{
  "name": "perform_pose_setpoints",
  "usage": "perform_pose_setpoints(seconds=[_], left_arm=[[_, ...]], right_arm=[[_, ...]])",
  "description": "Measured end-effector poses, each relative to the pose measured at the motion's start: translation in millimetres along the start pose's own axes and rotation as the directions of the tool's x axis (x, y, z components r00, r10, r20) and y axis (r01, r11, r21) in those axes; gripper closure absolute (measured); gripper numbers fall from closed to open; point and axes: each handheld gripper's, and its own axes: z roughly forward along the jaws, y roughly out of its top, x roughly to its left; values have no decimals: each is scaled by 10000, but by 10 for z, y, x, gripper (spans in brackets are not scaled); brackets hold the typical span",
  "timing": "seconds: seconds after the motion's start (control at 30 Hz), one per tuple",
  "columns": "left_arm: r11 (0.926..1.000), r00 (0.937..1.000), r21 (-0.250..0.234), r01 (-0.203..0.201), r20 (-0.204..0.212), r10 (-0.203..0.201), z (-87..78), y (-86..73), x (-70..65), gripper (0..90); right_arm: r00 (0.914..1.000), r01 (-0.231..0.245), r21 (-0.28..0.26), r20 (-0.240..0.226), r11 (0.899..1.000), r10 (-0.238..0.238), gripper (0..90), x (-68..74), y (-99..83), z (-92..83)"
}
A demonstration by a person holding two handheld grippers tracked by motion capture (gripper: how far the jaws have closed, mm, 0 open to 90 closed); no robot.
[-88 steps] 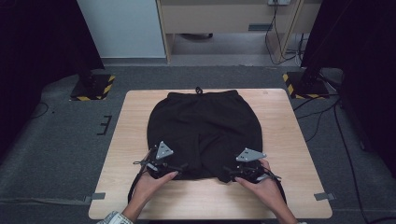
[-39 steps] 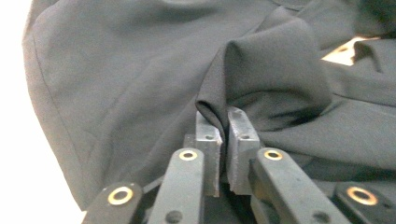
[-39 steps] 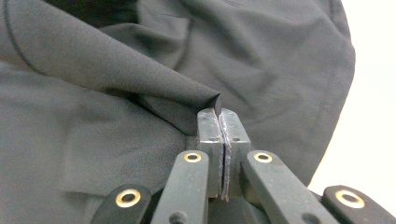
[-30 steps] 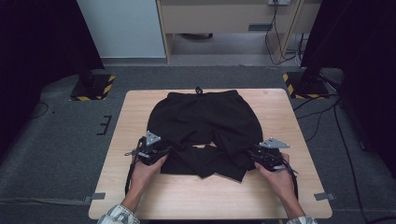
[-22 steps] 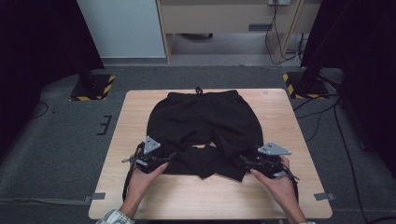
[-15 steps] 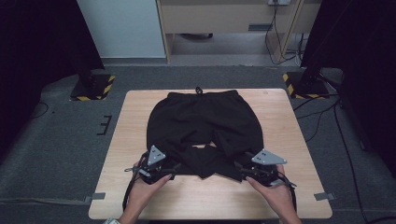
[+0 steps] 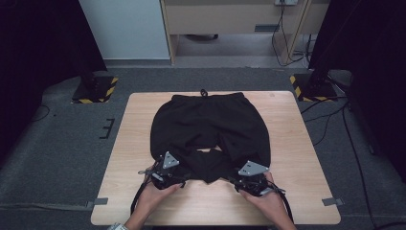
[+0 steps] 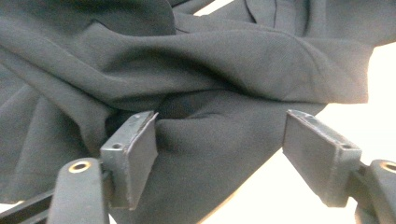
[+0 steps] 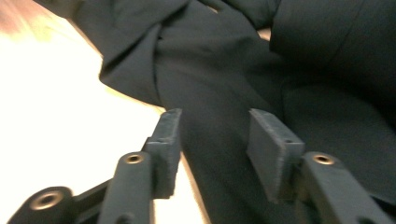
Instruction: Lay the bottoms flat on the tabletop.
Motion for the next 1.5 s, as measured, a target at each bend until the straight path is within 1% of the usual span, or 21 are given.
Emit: perform_pose_setpoints(seconds=[0.1,0.13,0.17,0.23,0.27,0.3,0.4,0.5,0.6,0.7,0.8,0.9,0.97,1.0,1.07,1.13,1.17,1.27,1.33,1.4,1.5], left_arm=[[9994,9998,304,-180,106,177,66,-3,-2,329],[9987,9996,430,-263,128,257,88,-6,-6,358],[9987,9994,399,-320,102,316,93,-4,-9,364],[9987,9993,369,-337,144,332,95,2,-2,414],[9989,9993,317,-342,128,338,91,1,3,450],[9989,9992,306,-365,162,360,84,-1,12,526],[9987,9994,402,-310,187,303,69,8,59,678],[9981,9991,508,-349,256,337,58,12,101,789],[9977,9987,539,-400,344,382,47,3,119,861],[9966,9987,707,-431,313,410,30,12,127,877],[9966,9995,760,-306,67,302,-19,9,181,877],[9976,9992,679,-166,-365,191,-105,-19,273,878],[9980,9988,636,38,-489,-7,-148,-45,341,877],[9979,9978,646,92,-661,-49,-170,-57,368,877],[9974,9945,725,37,-1043,39,-212,-73,414,876],[9972,9938,725,172,-1112,-91,-253,-93,459,874],[9971,9922,739,197,-1244,-104,-278,-105,473,873],[9959,9865,899,116,-1636,33,-350,-148,519,873],[9947,9858,1017,144,-1681,29,-387,-193,544,872],[9957,9880,908,170,-1544,-28,-412,-205,546,859],[9984,9889,535,175,-1484,-94,-403,-164,484,746]], right_arm=[[9998,-148,229,114,9996,145,462,-8,-18,83],[9998,-132,269,127,9996,128,465,-9,-21,99],[9999,-79,279,139,9996,76,467,-9,-22,104],[9998,-183,271,113,9995,180,481,-15,-27,108],[9998,-163,269,112,9995,160,502,-21,-34,110],[9998,-175,317,107,9993,172,519,-23,-41,113],[9998,-206,328,49,9992,205,577,-45,-59,119],[9998,-171,280,-33,9995,172,633,-44,-67,126],[9997,-208,238,-128,9995,211,731,-51,-71,130],[9995,-252,217,-205,9994,257,812,-59,-76,131],[9997,-182,324,-132,9993,187,876,-85,-75,116],[9992,-382,465,-127,9982,388,886,-144,-105,61],[9989,-437,500,-146,9978,444,887,-191,-145,10],[9990,-432,527,-105,9977,438,887,-218,-164,-21],[9989,-473,608,-36,9970,477,887,-277,-214,-99],[9989,-475,690,-16,9965,478,886,-339,-273,-183],[9988,-487,734,39,9961,486,886,-369,-300,-232],[9975,-692,726,155,9950,682,885,-460,-364,-396],[9969,-777,680,172,9947,767,882,-501,-404,-510],[9969,-757,594,235,9954,744,874,-513,-457,-630],[9961,-865,382,227,9955,857,822,-517,-518,-746]])
